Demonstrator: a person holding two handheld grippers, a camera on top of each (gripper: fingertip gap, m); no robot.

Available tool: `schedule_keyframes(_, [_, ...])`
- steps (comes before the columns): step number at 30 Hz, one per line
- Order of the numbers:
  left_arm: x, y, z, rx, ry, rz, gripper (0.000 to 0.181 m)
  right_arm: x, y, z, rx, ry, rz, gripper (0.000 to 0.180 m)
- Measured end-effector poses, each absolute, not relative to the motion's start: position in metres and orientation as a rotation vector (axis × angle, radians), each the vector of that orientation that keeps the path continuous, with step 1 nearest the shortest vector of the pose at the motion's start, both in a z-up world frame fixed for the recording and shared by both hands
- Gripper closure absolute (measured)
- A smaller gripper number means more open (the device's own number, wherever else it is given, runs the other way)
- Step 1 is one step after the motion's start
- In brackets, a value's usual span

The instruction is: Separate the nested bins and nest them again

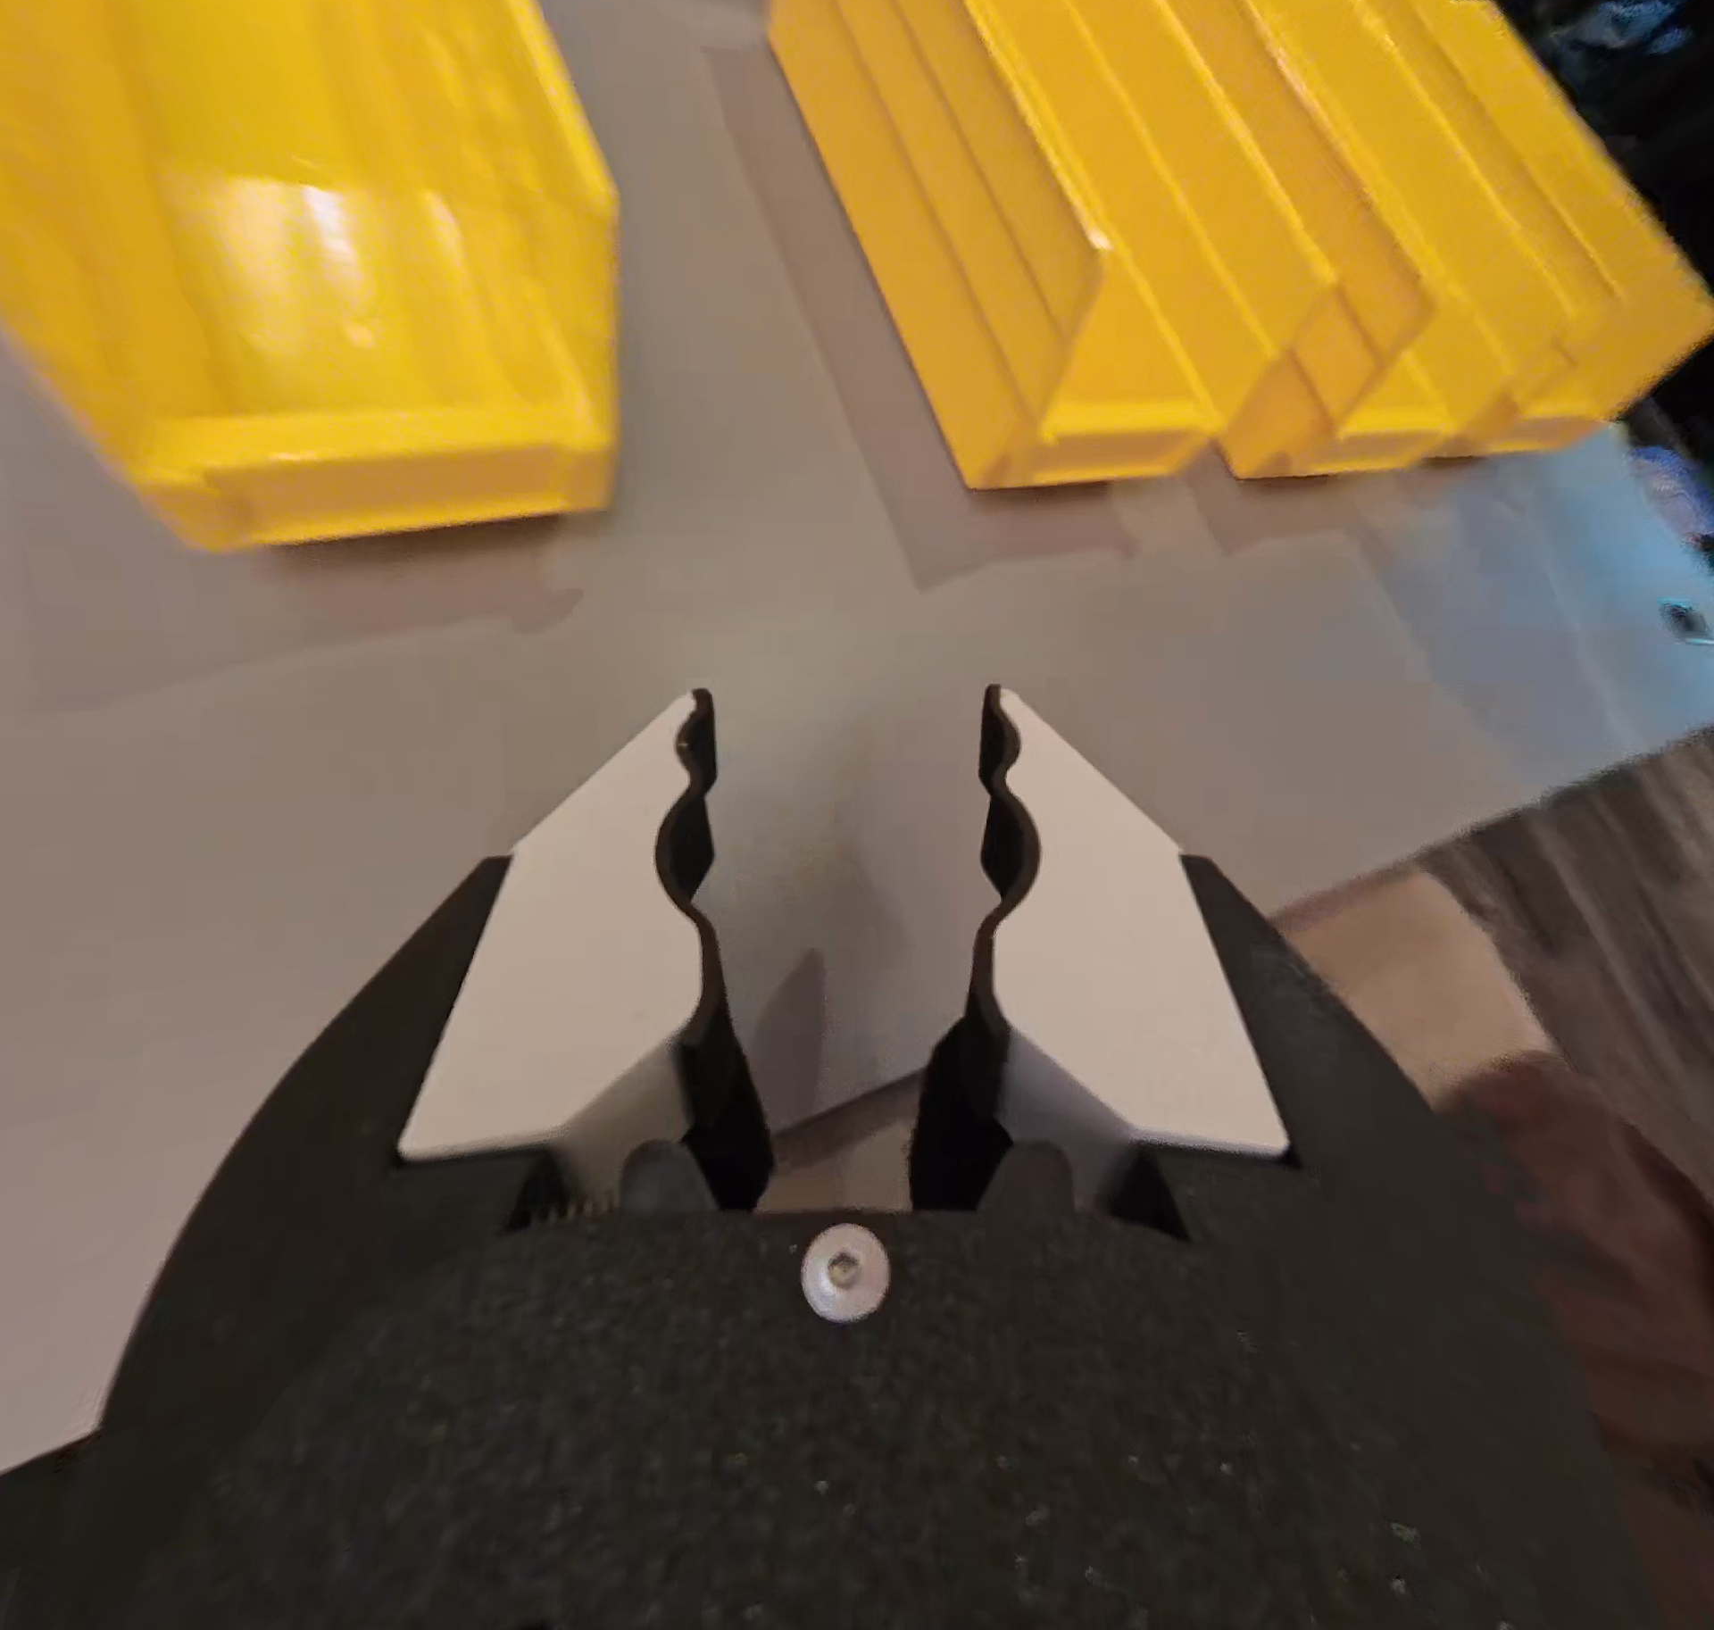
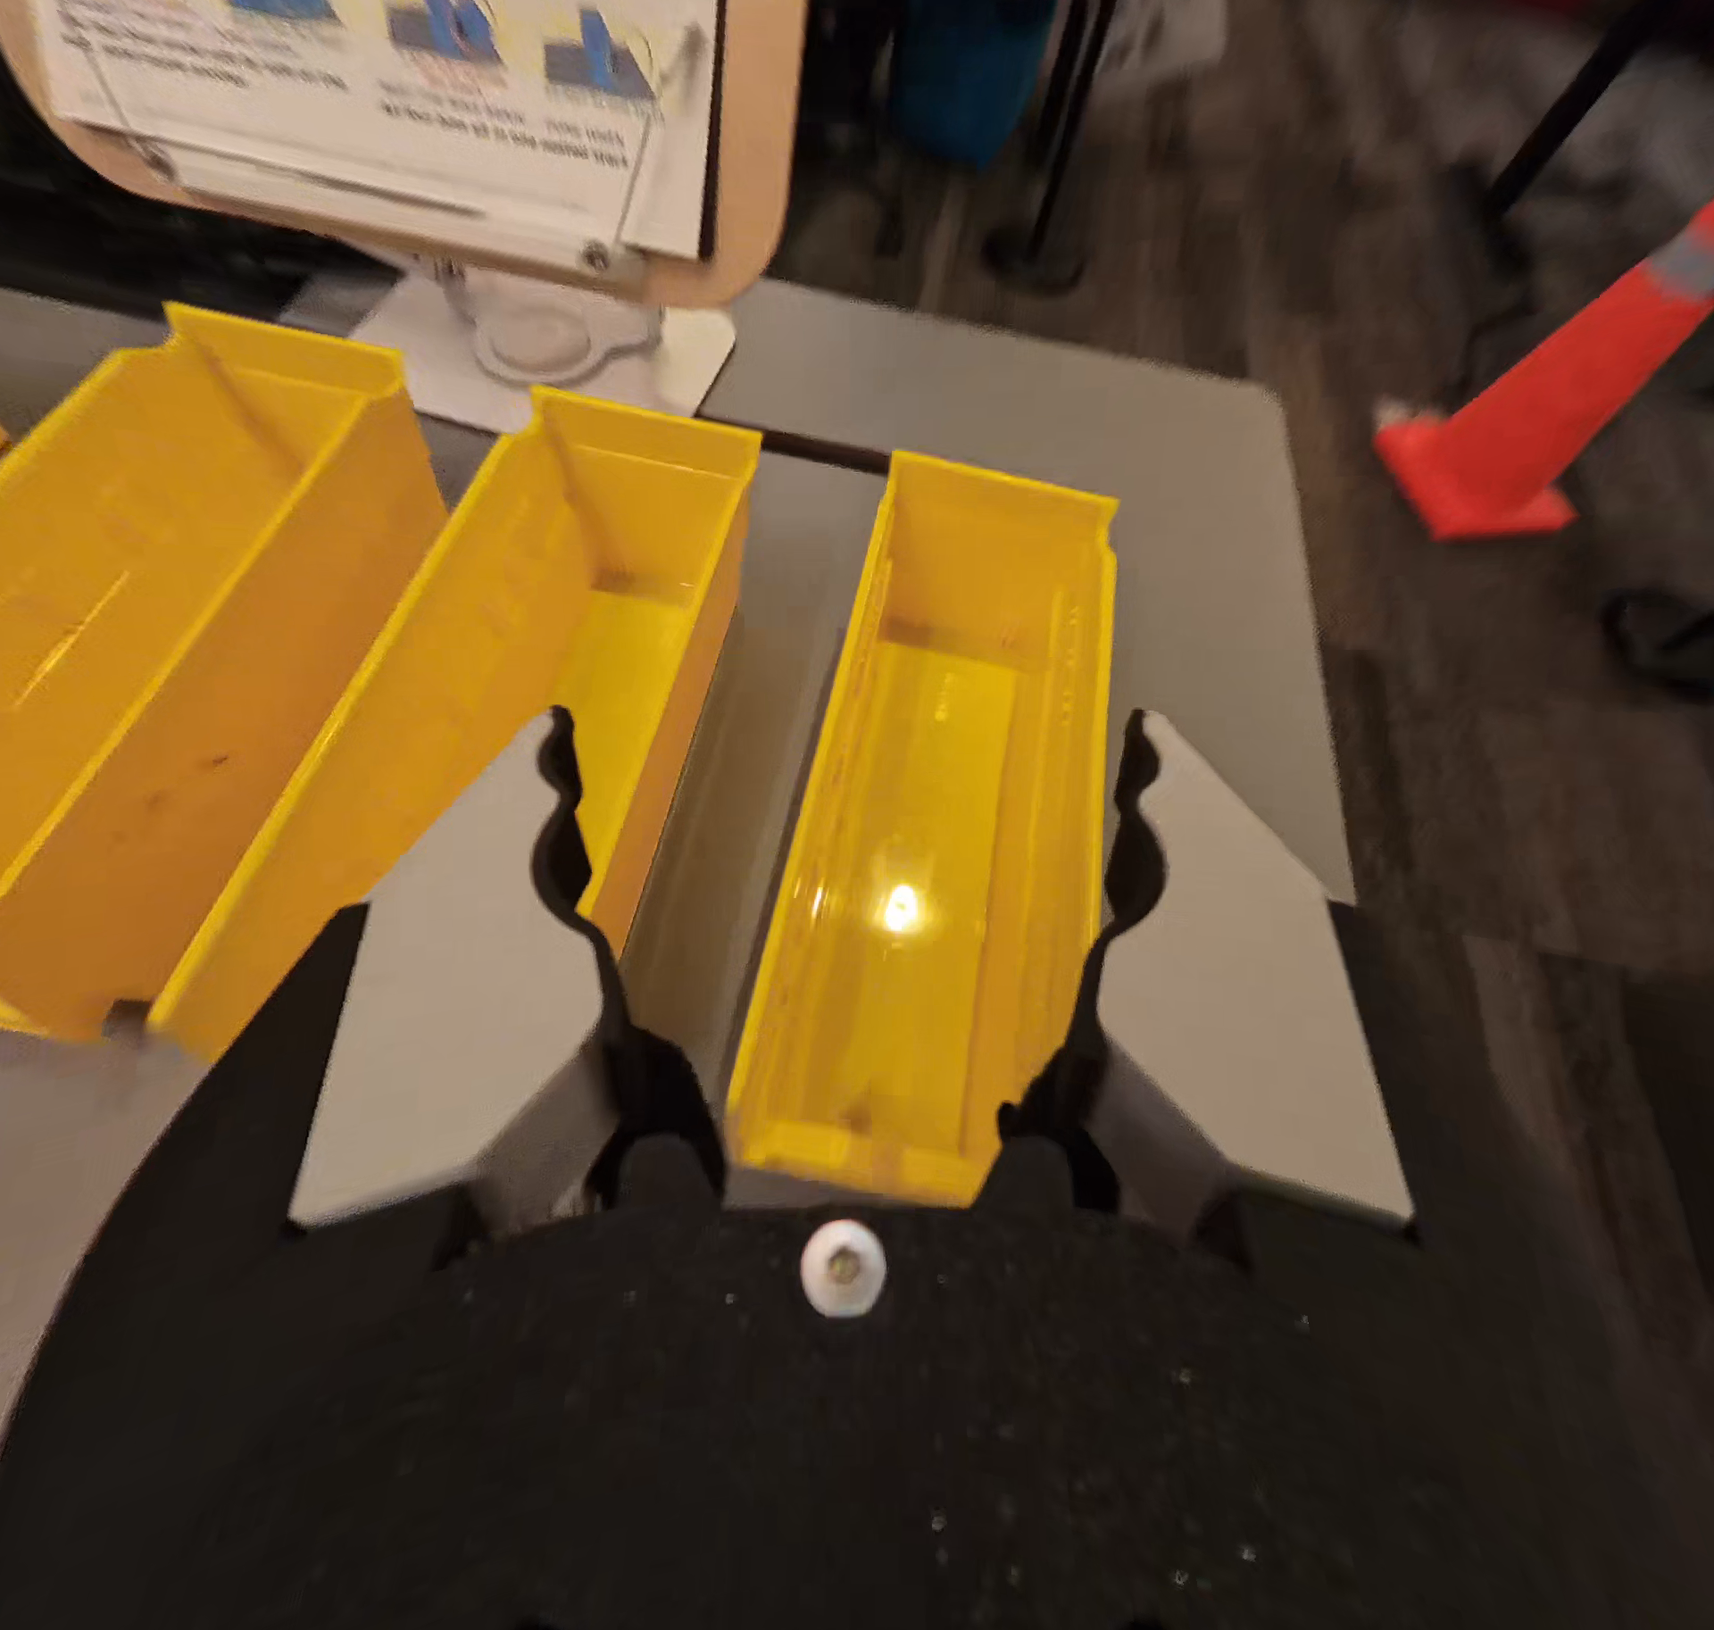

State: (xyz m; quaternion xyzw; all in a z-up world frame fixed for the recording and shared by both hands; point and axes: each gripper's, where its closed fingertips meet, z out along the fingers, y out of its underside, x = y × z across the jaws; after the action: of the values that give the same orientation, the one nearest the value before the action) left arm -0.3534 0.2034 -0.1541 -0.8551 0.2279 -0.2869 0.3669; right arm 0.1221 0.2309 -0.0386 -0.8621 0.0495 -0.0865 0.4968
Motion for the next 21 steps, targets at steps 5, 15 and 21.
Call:
schedule_keyframes(5, [-0.388,0.22,-0.167,-2.194,0.649,-0.414,0.117,0.041,0.132,-0.092,-1.903,0.22,-0.099,0.086])
schedule_keyframes(15, [-0.347,0.223,-0.163,-2.071,0.772,-0.362,0.119,-0.025,0.096,-0.165,-2.097,-0.014,-0.101,0.092])
schedule_keyframes(21, [-0.319,0.214,-0.144,-1.908,0.806,-0.352,0.126,-0.032,0.092,-0.18,-2.169,0.061,0.139,0.094])
